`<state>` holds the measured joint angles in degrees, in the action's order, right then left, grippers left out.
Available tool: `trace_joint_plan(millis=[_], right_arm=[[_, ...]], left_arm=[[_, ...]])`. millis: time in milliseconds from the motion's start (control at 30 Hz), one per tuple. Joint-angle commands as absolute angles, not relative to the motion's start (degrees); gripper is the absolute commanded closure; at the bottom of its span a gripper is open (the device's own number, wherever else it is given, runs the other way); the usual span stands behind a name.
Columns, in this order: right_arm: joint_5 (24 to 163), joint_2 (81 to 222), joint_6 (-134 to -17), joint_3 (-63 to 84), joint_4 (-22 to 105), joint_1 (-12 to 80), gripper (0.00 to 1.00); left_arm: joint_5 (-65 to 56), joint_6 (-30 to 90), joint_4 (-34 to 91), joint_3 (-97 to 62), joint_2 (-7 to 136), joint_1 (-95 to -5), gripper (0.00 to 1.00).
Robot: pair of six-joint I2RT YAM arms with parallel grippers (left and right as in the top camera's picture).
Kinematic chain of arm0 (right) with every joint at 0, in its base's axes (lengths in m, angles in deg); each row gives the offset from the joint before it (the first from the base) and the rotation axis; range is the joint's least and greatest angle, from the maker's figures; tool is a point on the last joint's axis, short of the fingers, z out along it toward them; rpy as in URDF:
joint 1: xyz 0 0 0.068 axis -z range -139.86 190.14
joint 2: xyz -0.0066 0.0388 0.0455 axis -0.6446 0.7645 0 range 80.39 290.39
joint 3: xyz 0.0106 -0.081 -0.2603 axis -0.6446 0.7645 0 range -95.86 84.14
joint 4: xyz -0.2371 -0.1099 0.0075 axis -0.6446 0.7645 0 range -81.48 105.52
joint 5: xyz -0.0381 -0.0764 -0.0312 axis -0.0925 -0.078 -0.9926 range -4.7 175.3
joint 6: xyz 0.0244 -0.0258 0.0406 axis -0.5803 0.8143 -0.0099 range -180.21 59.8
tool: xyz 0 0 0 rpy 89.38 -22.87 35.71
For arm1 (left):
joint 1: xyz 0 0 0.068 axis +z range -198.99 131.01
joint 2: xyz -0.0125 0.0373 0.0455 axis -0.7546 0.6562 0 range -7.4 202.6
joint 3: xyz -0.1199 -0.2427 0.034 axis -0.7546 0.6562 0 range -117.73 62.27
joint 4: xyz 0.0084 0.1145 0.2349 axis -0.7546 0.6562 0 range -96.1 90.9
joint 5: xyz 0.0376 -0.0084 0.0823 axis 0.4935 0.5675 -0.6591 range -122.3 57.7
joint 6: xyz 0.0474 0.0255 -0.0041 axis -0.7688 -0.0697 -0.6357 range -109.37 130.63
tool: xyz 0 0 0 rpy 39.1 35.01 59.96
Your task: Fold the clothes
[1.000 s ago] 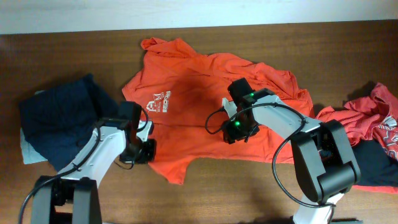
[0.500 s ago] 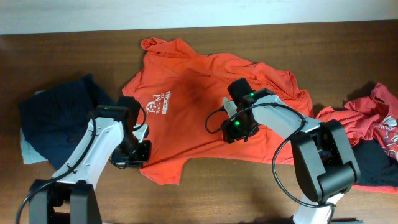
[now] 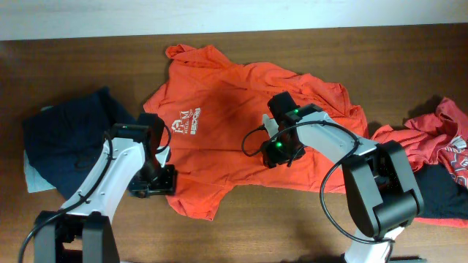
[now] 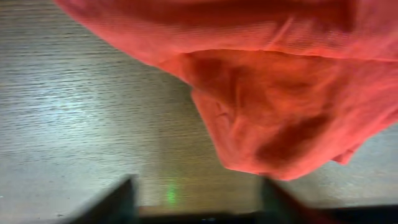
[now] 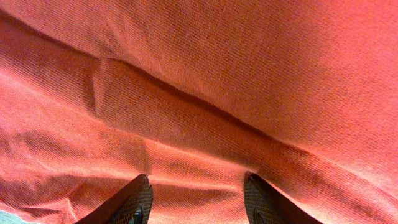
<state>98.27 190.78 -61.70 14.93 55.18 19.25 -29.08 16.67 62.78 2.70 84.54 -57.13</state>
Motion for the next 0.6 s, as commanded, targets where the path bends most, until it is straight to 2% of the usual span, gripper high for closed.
trace_joint_plan(millis=[0, 33, 100, 167, 433, 567], right_arm=[[96.68, 191.52, -62.12, 15.13, 55.42, 19.10, 0.47], [96.66, 191.52, -62.12, 15.13, 55.42, 19.10, 0.47], [96.68, 191.52, -62.12, 15.13, 55.42, 19.10, 0.47], [96.68, 191.52, -62.14, 15.13, 55.44, 19.10, 0.47], [96.68, 191.52, -62.12, 15.13, 56.66, 19.10, 0.47], [96.68, 191.52, -62.12, 15.13, 56.62, 19.10, 0.46]], left_arm=[[-24.64, 16.61, 61.80, 3.00, 83.97, -57.15, 0.58], [-24.05, 16.61, 61.56, 3.24, 83.97, -57.17, 0.67], [-23.70, 16.61, 60.69, 3.99, 83.97, -57.79, 0.78], [-23.68, 16.61, 60.49, 4.49, 83.97, -59.05, 0.98], [-27.00, 18.35, 58.96, 4.58, 81.22, -70.05, 0.98], [-27.79, 21.57, 57.23, 6.76, 81.07, -73.46, 0.86]])
